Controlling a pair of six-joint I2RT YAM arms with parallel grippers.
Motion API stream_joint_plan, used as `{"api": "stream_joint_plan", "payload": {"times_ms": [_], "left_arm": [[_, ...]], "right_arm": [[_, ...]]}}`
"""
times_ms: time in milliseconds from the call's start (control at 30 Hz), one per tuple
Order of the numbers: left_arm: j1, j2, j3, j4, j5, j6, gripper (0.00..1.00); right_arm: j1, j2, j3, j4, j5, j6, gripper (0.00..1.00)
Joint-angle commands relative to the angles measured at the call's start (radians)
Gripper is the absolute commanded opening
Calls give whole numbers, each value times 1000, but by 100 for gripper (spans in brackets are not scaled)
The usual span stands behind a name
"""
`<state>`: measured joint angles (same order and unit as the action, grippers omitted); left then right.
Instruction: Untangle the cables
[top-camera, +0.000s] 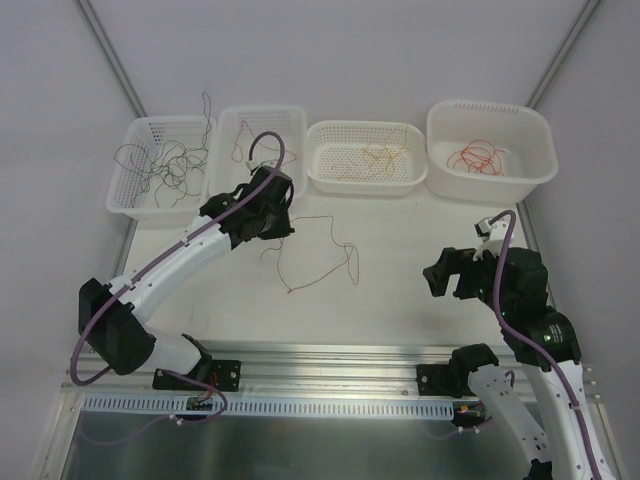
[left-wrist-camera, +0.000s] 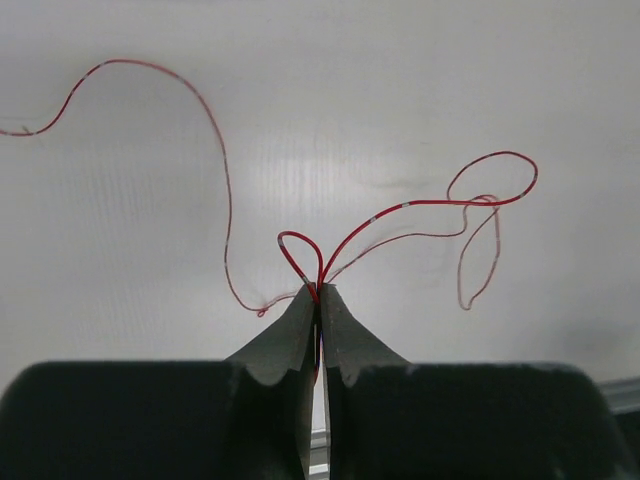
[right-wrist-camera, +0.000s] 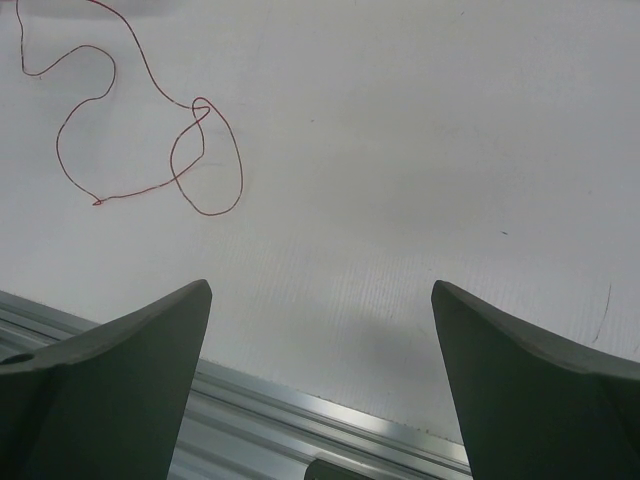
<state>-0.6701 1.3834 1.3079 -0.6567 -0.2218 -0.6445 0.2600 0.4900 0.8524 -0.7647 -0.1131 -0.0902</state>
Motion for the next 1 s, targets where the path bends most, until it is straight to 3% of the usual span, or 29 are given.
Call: {"api": "stream_joint_plan", "payload": {"times_ms": [0, 367, 533, 633, 767, 967], "left_arm": [[46, 34, -96, -43, -16, -41, 4], [92, 198, -176, 38, -16, -50, 7], [101, 256, -183, 55, 9, -52, 16], [101, 270, -199, 60, -17, -66, 31], [103, 282, -208, 72, -4, -66, 42], [104, 333, -207, 83, -5, -55, 44]], "right_arm": [[5, 4, 11, 2, -3, -13, 97], [5, 2, 10, -10, 4, -17, 97], [5, -1, 5, -19, 7, -17, 97], [5, -2, 8, -19, 9, -19, 97], [5, 4, 7, -16, 4, -20, 97], [5, 5, 0, -10, 1, -17, 97]]}}
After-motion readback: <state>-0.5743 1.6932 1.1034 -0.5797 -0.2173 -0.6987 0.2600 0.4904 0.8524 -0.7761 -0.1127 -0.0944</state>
